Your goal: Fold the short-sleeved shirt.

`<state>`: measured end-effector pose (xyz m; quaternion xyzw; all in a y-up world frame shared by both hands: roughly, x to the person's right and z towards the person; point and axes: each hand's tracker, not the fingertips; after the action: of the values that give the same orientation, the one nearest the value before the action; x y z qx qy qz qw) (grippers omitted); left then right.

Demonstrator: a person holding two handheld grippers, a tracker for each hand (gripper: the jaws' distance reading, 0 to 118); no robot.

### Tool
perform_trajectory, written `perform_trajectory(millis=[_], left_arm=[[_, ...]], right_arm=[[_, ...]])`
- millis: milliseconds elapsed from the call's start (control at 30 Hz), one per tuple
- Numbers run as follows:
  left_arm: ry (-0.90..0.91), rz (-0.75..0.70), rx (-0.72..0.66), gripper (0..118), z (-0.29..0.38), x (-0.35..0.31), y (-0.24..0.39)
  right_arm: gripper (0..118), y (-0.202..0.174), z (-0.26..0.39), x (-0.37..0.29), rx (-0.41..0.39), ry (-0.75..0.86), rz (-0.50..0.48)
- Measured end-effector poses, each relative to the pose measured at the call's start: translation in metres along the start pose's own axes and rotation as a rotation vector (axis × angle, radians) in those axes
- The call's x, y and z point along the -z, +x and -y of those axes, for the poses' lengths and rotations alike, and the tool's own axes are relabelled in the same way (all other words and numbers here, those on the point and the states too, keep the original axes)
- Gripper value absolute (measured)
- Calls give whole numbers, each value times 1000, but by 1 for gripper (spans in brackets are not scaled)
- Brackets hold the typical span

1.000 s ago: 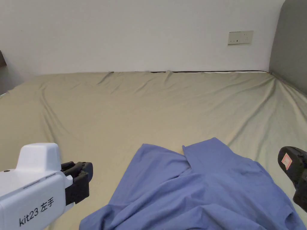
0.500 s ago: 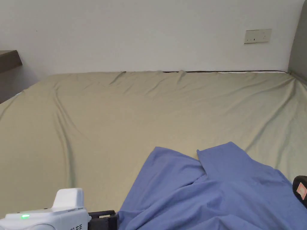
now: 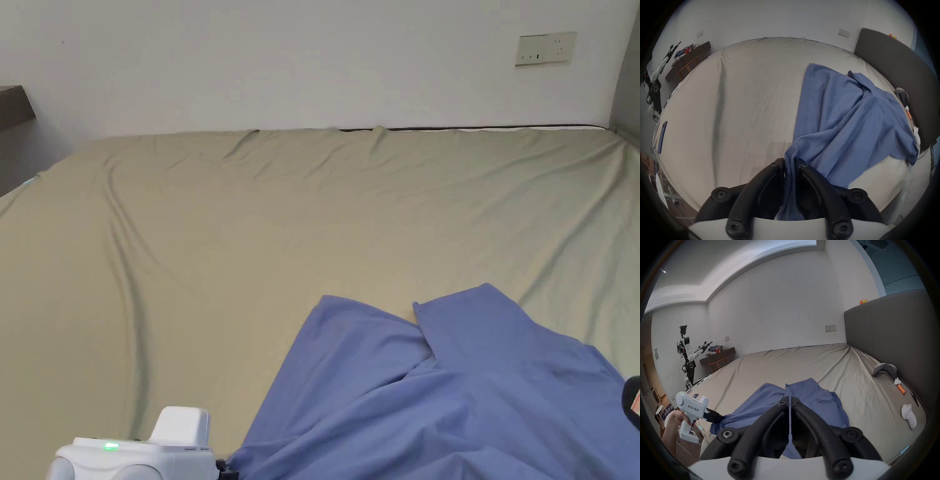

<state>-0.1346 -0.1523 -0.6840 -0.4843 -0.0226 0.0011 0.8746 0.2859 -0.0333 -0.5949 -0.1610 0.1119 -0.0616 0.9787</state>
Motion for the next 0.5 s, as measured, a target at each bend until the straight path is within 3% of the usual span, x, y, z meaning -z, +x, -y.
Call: perform_trajectory(millis=[200, 333, 367, 467, 500], left_arm=[[-43, 8, 42, 11, 12, 12, 11], [8, 8, -11, 11, 17, 14, 9], [9, 17, -28, 10, 17, 15, 6], [10, 81, -126, 9, 17, 15, -8], [11, 95, -153, 9, 17, 15, -11]], right_arm=[[2, 5, -7, 6, 31, -6, 12], [4, 29, -17, 26, 52, -46, 39], [9, 37, -21, 34, 94, -63, 48], [67, 71, -35, 65, 186, -120, 49], [77, 82, -42, 80, 196, -154, 38]])
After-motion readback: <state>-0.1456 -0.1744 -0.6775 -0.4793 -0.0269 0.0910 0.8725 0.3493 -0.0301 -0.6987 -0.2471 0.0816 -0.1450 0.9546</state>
